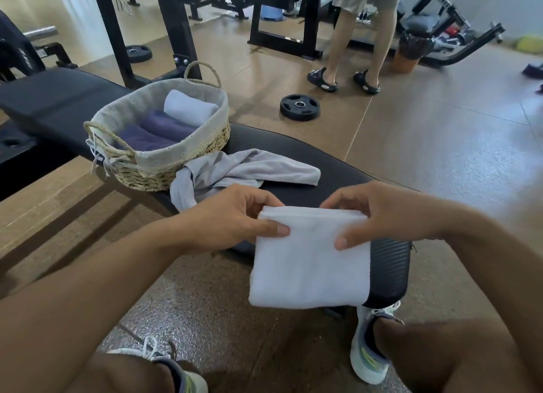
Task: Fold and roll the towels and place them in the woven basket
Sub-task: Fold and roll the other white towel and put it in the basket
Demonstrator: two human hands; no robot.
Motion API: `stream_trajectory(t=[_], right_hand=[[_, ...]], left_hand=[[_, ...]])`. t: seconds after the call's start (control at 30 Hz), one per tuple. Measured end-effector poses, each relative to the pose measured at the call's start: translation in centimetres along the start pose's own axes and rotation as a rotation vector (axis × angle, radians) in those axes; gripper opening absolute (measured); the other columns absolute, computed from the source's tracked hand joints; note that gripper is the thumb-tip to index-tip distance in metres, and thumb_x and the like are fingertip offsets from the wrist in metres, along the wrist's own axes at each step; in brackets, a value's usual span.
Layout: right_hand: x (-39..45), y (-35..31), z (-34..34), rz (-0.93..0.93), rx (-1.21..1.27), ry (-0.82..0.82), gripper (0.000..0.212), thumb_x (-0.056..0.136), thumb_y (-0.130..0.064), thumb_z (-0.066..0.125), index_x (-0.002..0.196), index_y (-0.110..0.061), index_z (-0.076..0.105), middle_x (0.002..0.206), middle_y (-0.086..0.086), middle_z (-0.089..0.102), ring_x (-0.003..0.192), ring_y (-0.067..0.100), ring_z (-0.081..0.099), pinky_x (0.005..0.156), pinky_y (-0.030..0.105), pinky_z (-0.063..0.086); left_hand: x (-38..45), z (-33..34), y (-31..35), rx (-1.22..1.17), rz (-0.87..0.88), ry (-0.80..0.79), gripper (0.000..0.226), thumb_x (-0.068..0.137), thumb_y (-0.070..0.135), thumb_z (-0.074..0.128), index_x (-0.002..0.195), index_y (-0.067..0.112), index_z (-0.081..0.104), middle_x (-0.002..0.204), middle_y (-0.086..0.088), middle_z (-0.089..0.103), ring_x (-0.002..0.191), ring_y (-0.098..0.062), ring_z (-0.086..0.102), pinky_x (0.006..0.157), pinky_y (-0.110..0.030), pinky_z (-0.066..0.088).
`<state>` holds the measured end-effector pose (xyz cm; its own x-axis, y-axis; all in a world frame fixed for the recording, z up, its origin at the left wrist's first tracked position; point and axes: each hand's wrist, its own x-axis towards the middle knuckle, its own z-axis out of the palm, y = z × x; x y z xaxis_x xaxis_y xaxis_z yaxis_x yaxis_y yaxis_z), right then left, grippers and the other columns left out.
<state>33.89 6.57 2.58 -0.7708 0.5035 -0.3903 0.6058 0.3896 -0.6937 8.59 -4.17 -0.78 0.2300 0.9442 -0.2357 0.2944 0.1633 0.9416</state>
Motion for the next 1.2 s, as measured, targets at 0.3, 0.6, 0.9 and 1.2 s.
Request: stream_trajectory(t=[0.3, 0.6, 0.9, 1.2], right_hand=[[1.3, 0.8, -0.1, 0.006, -0.215, 0.29, 0.032, 0.07, -0.05, 0.087, 0.083, -0.028, 0.068, 0.08, -0.011, 0.07, 0.071, 0.007, 0.063, 0.067, 0.032, 0.048], [1.2, 1.8, 1.2, -0.014, -0.646, 0.383, 0.03, 0.075, -0.051, 0.075, 0.094, -0.034, 0.06, 0.085, -0.013, 0.066, 0.08, 0.011, 0.058, 0.071, 0.035, 0.05], [1.2, 2.7, 1.5, 0.029, -0.521, 0.278, 0.036, 0.084, -0.057, 0.071, 0.081, -0.03, 0.047, 0.067, -0.009, 0.06, 0.069, 0.01, 0.056, 0.062, 0.034, 0.042], [0.7, 2.7, 1.2, 0.085, -0.448, 0.159, 0.037, 0.08, -0.051, 0.079, 0.077, -0.028, 0.051, 0.077, -0.009, 0.061, 0.076, 0.01, 0.055, 0.065, 0.029, 0.039]], left_hand=[[2.3, -0.3, -0.3, 0.166, 0.148, 0.213, 0.014, 0.09, 0.022, 0.073, 0.103, 0.018, 0.068, 0.091, -0.003, 0.073, 0.082, -0.009, 0.066, 0.077, -0.03, 0.053], [1.9, 0.8, -1.3, 0.837, 0.451, 0.265, 0.03, 0.084, 0.039, 0.076, 0.088, 0.033, 0.046, 0.12, 0.012, 0.068, 0.109, -0.013, 0.063, 0.091, -0.04, 0.052], [2.3, 3.7, -3.9, 1.015, 0.317, 0.23, 0.101, 0.072, 0.058, 0.079, 0.154, 0.026, 0.029, 0.149, 0.007, 0.045, 0.139, -0.01, 0.034, 0.115, -0.028, 0.026], [3.3, 3.2, -4.0, 0.694, 0.271, 0.299, 0.032, 0.075, 0.046, 0.082, 0.094, 0.028, 0.064, 0.091, 0.013, 0.063, 0.087, -0.007, 0.054, 0.076, -0.025, 0.042]])
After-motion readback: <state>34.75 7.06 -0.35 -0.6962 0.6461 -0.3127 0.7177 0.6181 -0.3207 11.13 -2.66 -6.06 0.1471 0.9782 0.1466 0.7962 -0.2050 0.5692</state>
